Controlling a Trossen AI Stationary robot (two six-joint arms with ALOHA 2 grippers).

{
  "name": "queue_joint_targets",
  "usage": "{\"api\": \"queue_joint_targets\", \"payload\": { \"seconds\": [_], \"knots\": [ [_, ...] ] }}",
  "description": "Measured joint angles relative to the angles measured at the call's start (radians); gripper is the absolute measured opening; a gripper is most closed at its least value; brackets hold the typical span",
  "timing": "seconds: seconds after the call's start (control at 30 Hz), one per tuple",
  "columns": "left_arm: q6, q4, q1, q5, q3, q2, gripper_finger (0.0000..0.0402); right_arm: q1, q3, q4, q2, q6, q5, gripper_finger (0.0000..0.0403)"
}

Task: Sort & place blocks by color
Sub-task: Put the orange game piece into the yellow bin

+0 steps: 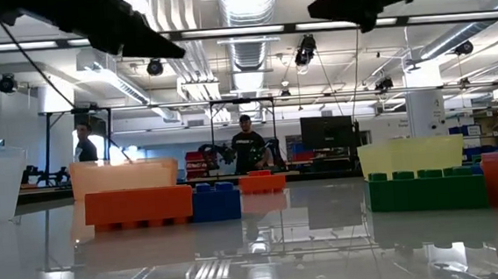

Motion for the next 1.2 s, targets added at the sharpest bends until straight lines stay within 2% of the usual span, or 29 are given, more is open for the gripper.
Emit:
{"api": "queue_joint_targets", "payload": {
  "seconds": [0.3,0.47,0.67,0.83,1.0,1.2],
  "knots": [
    [-0.074,0.019,0.0,0.001,-0.082,-0.195,0.0093,-0.037,0.204,-0.181,0.249,-0.001,-0.014,0.0068],
    [-0.076,0.012,0.0,0.001,-0.104,-0.245,0.0093,-0.088,0.325,-0.282,0.382,-0.039,-0.132,0.0068],
    [-0.075,0.018,-0.001,0.001,-0.102,-0.245,0.0093,-0.164,0.492,-0.475,0.54,-0.122,-0.276,0.0068],
    [-0.074,0.019,-0.001,0.001,-0.101,-0.237,0.0093,-0.192,0.622,-0.664,0.653,-0.303,-0.396,0.0068],
    [-0.074,0.012,-0.002,0.002,-0.102,-0.23,0.0093,-0.197,0.711,-0.795,0.761,-0.43,-0.395,0.0068],
    [-0.074,0.013,-0.002,0.002,-0.102,-0.227,0.0093,-0.214,0.782,-0.813,0.857,-0.404,-0.394,0.0068]
  ]
}}
